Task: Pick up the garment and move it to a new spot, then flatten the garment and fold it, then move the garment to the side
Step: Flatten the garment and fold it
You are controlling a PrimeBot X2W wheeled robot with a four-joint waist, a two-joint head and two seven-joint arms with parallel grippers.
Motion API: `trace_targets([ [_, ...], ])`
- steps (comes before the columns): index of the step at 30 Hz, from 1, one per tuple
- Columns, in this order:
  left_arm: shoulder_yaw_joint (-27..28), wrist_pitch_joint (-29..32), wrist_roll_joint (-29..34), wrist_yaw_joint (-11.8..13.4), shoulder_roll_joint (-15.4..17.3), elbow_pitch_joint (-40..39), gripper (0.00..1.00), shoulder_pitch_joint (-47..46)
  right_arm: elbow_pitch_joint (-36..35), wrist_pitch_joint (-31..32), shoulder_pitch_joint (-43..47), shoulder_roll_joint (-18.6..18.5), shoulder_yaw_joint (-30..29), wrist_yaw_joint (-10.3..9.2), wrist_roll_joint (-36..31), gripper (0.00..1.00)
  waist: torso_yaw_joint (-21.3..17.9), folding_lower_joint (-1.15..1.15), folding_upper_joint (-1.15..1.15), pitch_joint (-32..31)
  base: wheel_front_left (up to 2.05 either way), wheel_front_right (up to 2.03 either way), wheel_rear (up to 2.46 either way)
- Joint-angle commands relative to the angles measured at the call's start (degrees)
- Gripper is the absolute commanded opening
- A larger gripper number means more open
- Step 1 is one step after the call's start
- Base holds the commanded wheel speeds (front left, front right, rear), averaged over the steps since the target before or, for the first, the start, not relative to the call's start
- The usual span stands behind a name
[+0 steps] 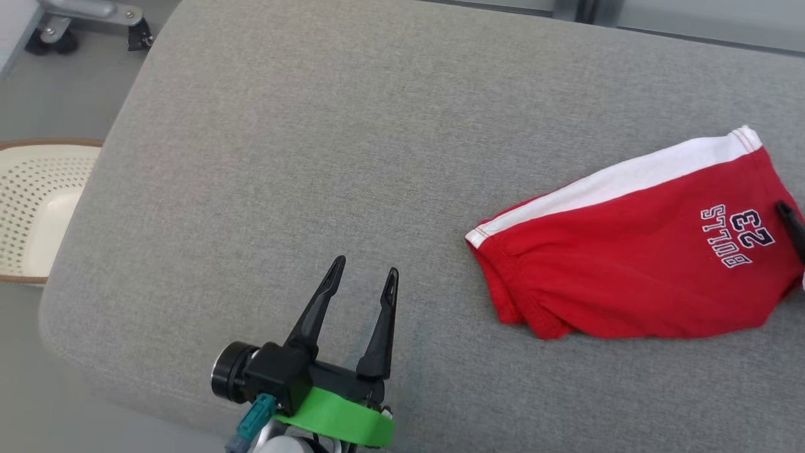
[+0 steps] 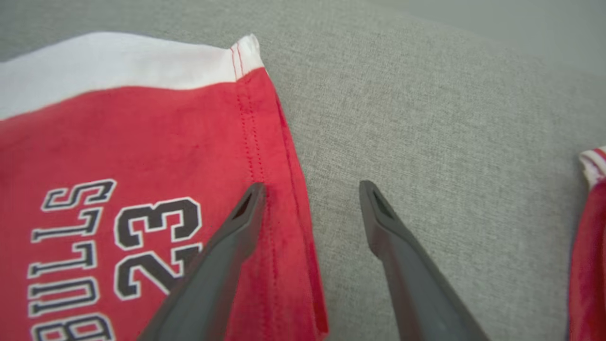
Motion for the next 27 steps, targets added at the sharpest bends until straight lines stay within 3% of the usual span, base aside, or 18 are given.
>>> trace_targets([
  [1,0.58,-0.14,0.61,-0.58,-0.39,0.34,1.00,1.05,1.22,0.80,-0.32,0.13,0.17,-0.10,-0.74,1.00,2.63,0.00,0.00,1.35,0.00,0.00,0.00],
  [5,1.87,-0.14,1.22,-1.79,-1.38,0.58,1.00,1.70,2.44,4.09,1.76,1.98,0.85,-0.04,1.57,1.00,3.12,0.00,0.00,1.52,0.00,0.00,0.00],
  [6,2.30,-0.14,1.37,-2.09,-1.54,0.63,1.00,1.92,2.04,5.09,2.53,2.48,1.18,-0.04,2.46,0.80,3.02,0.00,0.00,1.49,0.00,0.00,0.00],
  [7,2.62,-0.14,1.55,-2.24,-1.60,0.68,1.00,2.01,1.64,5.61,3.06,2.58,1.58,-0.03,2.99,0.49,2.81,0.00,0.00,1.42,0.00,0.00,0.00],
  [8,2.95,-0.14,1.87,-2.48,-1.68,0.62,1.00,2.03,1.22,5.92,3.48,2.71,1.92,0.03,3.63,0.02,2.45,0.00,0.00,1.34,0.00,0.00,0.00],
  [14,4.29,-0.14,3.27,-3.76,-1.94,0.70,1.00,2.23,0.13,5.21,2.89,0.94,2.36,-0.15,4.38,0.00,-1.36,0.00,0.00,0.63,0.00,0.00,0.00],
  [20,5.41,-0.15,4.02,-4.61,-2.04,0.96,1.00,2.94,-0.43,2.54,1.49,-1.36,0.45,-0.12,4.64,0.00,-8.29,0.00,0.00,-1.00,0.00,0.00,0.00],
  [27,6.55,-0.15,3.55,-4.69,-2.09,0.90,1.00,3.46,-2.21,1.05,0.42,-2.10,-0.24,-0.11,0.96,0.00,-13.66,0.00,0.00,-2.00,0.00,0.00,0.00],
])
